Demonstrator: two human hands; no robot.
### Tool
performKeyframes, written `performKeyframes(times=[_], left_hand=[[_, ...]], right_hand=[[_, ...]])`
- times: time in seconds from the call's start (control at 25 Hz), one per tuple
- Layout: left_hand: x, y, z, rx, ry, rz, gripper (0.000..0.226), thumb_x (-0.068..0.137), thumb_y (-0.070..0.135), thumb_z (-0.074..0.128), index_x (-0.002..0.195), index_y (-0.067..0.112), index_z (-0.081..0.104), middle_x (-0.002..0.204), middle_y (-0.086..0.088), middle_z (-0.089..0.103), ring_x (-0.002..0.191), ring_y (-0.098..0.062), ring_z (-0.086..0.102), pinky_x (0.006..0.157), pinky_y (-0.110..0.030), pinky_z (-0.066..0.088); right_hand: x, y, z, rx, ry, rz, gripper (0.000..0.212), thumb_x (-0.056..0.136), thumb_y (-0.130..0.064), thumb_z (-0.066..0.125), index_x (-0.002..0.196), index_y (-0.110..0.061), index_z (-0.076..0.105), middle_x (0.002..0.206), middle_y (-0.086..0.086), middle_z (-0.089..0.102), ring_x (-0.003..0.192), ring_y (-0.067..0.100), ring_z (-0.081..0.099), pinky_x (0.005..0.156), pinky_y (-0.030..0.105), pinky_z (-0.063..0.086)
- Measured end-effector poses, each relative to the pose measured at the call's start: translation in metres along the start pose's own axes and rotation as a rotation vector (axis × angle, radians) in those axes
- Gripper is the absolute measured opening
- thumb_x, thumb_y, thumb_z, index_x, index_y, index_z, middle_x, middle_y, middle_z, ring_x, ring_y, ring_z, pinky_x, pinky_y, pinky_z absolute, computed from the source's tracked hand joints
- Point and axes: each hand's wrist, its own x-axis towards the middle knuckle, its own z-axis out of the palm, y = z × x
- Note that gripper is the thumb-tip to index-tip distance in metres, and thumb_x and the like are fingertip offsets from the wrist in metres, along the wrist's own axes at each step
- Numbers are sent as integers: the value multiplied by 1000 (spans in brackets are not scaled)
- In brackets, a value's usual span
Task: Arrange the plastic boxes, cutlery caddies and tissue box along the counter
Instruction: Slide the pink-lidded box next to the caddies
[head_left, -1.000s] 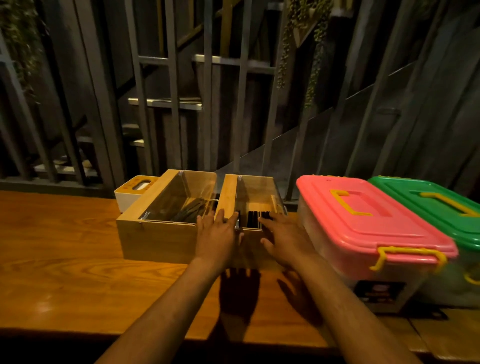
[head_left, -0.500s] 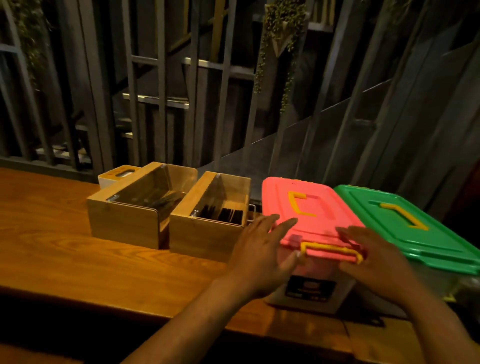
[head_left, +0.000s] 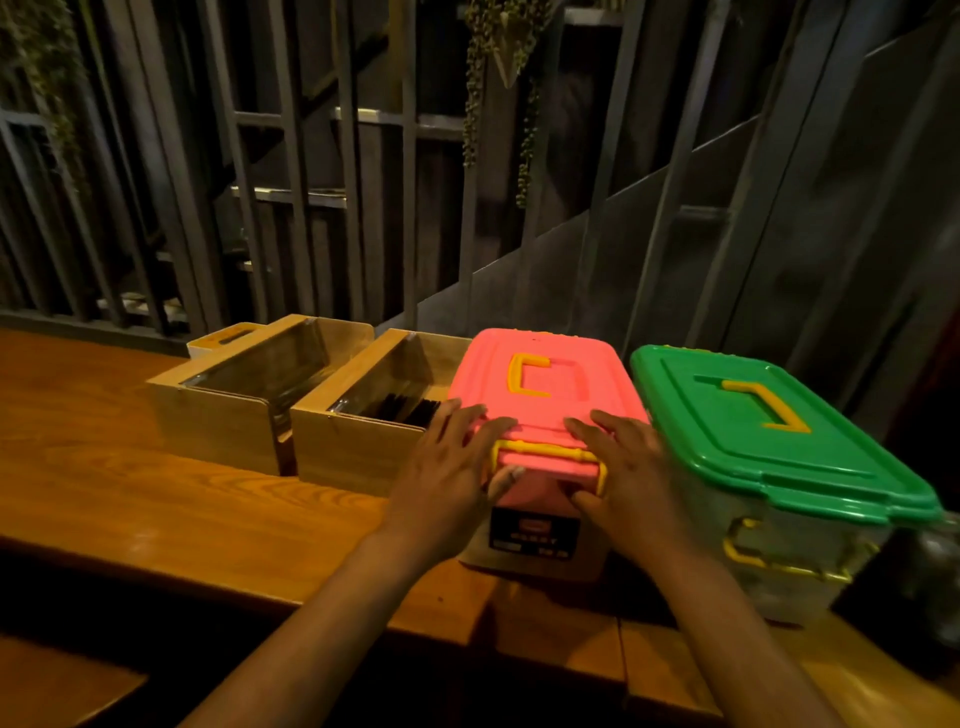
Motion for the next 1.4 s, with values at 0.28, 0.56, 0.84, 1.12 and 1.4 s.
performKeyframes(times=[0.28,0.56,0.84,1.12,1.4], left_hand=[[34,-21,15,-24,-65,-3,55,95,63,28,142,34,31,153,-3,29,146,-24,11,114,-43,26],[72,-39,36,-32,-84,-11,55,94,64,29,141,36,31,154,-2,28,146,-23,10,113,-43,27],[98,-52,52,-41,-71,8,54,95,61,34,141,32,33,152,-4,31,146,-25,13,114,-43,25],[105,-58,62,-55,-20,25,54,95,61,35,140,32,35,151,-4,33,145,-26,15,115,-43,23],[106,-51,52,24,-78,7,54,95,59,34,141,31,33,150,-7,35,143,-30,19,115,-45,23]], right_hand=[[36,11,21,-76,12,26,81,63,-29,80,137,-34,47,144,4,47,127,33,38,108,45,30],[71,28,37,-140,-11,79,81,68,-36,76,140,-40,40,147,-1,42,132,29,33,108,49,32],[97,40,53,-130,-30,121,81,65,-35,76,138,-39,42,146,-1,43,130,29,34,106,51,34],[104,45,58,-138,23,112,82,62,-33,78,137,-37,45,142,0,47,128,29,38,108,46,33],[101,24,39,-298,-183,230,89,74,-48,70,147,-39,21,157,3,24,144,31,17,115,52,22]])
